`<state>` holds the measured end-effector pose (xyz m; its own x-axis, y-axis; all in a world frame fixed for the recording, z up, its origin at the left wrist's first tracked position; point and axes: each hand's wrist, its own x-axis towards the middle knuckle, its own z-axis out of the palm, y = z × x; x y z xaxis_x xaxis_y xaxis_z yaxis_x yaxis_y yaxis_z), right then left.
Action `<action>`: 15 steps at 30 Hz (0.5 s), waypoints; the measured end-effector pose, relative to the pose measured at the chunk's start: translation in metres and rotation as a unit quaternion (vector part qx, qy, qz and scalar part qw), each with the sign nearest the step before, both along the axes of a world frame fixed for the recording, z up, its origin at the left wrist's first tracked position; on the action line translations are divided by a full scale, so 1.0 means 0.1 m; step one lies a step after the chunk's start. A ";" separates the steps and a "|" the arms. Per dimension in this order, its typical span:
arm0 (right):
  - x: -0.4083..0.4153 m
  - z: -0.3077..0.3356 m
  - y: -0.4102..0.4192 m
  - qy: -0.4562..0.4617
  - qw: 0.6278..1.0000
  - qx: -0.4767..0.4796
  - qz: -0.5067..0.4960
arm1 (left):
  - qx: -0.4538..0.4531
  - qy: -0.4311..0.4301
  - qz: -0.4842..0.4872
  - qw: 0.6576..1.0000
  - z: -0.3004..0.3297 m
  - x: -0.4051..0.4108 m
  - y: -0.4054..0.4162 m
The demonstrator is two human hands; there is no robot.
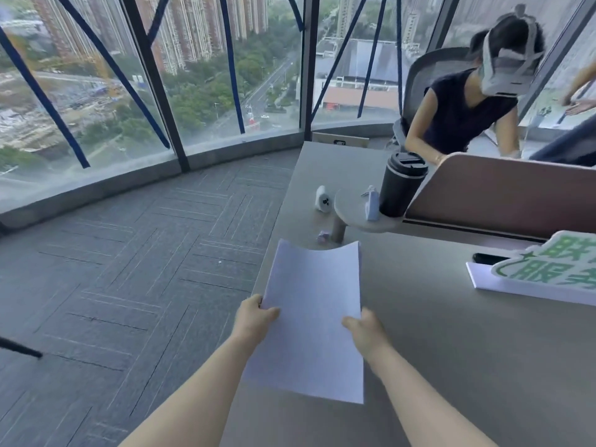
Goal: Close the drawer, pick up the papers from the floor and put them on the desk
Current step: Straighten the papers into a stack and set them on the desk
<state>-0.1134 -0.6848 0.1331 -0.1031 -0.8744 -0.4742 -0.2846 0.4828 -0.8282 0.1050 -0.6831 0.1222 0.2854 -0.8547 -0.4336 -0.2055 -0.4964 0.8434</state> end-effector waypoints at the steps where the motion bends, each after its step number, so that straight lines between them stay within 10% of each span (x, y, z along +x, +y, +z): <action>1: 0.06 -0.11 -0.08 0.003 1.000 0.013 0.002 | 0.009 -0.013 -0.002 1.000 -0.10 0.05 -0.08; 8: 0.29 -0.62 -0.45 0.045 0.998 0.044 0.030 | 0.051 -0.144 -0.018 0.988 -0.61 0.22 -0.43; 15: 0.44 -0.60 -0.43 0.279 0.958 0.060 0.035 | 0.066 -0.252 -0.014 0.965 -0.66 0.12 -0.43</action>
<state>-0.0689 -0.7279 0.0728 -0.3129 -0.8309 -0.4601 -0.7025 0.5285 -0.4767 0.1168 -0.7263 0.0562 0.4656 -0.8122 -0.3514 -0.5880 -0.5807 0.5630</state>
